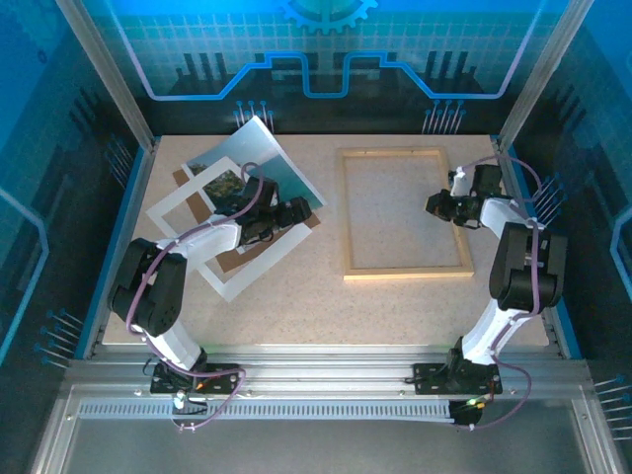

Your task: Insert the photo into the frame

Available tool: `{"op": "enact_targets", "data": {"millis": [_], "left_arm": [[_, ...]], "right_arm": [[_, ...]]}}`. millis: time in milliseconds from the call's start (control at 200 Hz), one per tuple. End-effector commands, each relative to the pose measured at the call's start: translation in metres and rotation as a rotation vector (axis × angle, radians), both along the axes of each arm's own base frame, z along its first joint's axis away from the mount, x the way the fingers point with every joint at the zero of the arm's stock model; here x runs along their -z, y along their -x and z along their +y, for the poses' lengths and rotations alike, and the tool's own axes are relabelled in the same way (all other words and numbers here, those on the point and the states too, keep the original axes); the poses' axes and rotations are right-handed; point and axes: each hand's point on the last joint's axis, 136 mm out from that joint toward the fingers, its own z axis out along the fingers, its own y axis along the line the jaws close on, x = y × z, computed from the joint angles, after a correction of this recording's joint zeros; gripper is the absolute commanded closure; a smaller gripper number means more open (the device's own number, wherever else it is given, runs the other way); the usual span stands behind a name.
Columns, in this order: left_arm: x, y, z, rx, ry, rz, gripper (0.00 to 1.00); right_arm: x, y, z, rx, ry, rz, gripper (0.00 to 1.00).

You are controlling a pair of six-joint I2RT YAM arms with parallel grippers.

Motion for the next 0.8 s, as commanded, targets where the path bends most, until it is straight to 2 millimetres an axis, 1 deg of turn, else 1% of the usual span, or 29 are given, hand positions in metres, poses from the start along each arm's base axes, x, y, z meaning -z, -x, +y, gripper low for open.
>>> {"op": "enact_targets", "data": {"millis": [0, 305, 525, 790], "left_arm": [[-0.007, -0.002, -0.009, 0.031, -0.011, -0.013, 0.01], [-0.005, -0.001, -0.011, 0.040, -0.015, -0.008, 0.01], [-0.006, -0.002, -0.016, 0.053, -0.017, -0.008, 0.01], [-0.005, -0.002, -0.019, 0.058, -0.018, -0.006, 0.01]], "right_arm": [[-0.020, -0.004, -0.011, 0.007, 0.029, -0.050, 1.00], [-0.032, -0.010, -0.017, 0.005, 0.012, -0.080, 1.00], [-0.032, -0.010, -0.017, -0.014, 0.005, -0.077, 1.00], [-0.031, -0.013, -0.013, -0.050, -0.014, -0.069, 1.00]]}}
